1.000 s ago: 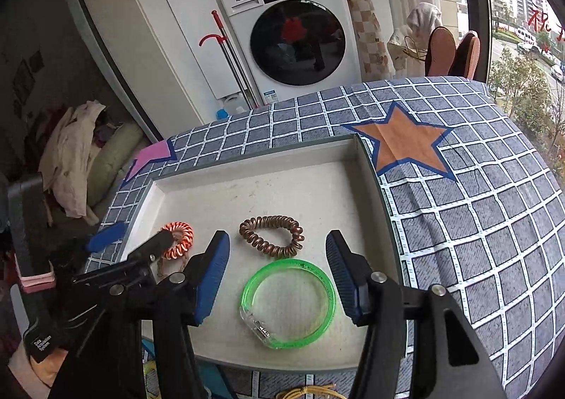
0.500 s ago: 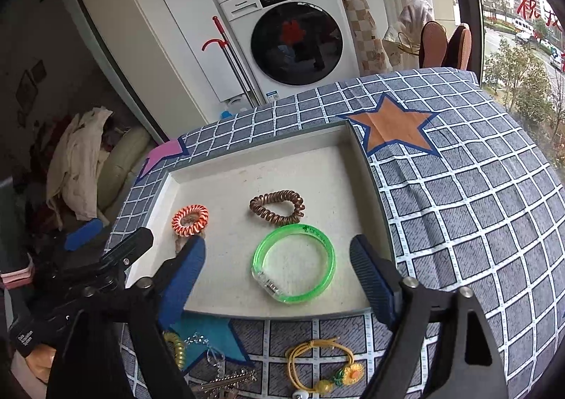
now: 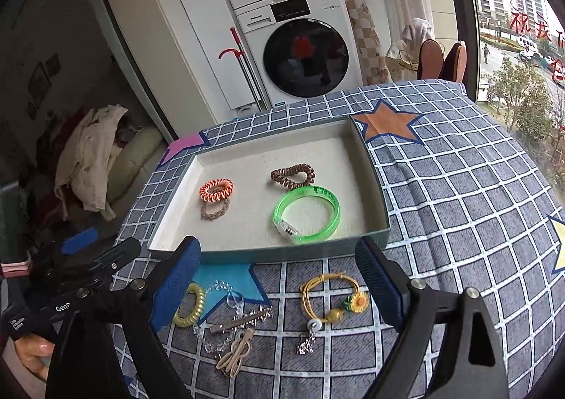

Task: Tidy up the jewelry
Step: 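Open the left tool to drop the orange coil tie into the tray, then move the left tool onto the black hair clip while the right tool approaches the silver charm chain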

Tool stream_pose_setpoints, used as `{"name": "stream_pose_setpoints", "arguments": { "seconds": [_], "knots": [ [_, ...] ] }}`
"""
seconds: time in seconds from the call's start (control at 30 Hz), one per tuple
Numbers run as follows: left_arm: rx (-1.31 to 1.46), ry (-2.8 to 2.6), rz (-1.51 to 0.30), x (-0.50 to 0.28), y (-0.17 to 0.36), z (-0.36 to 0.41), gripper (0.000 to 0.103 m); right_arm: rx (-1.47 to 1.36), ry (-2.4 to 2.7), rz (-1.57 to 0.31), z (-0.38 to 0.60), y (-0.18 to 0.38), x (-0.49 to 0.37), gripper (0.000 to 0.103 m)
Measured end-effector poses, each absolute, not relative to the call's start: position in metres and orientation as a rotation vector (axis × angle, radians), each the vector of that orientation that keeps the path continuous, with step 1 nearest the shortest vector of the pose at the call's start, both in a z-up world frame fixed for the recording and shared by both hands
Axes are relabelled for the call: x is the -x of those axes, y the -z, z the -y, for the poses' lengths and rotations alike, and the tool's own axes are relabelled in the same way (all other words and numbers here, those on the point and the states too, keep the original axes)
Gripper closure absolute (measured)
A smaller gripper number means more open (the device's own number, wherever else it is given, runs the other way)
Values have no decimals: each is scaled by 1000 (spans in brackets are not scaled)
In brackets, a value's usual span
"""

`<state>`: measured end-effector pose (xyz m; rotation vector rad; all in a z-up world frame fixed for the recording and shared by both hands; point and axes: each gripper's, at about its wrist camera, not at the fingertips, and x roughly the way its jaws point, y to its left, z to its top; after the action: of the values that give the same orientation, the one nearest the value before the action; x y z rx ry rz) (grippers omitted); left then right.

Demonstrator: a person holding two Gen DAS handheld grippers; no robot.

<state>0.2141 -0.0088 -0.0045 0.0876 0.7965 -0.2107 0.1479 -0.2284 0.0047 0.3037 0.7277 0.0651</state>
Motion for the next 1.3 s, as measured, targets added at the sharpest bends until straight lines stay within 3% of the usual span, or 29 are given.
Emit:
{"name": "stream_pose_setpoints", "arguments": {
  "seconds": [0.5, 1.3],
  "knots": [
    [-42, 203, -865, -143, 30, -24, 0, -305, -82, -929, 225, 40, -94, 12],
    [-100, 242, -907, -91, 61, -9, 0, -263, 16, -964, 225, 56, -80, 12]
  ]
}}
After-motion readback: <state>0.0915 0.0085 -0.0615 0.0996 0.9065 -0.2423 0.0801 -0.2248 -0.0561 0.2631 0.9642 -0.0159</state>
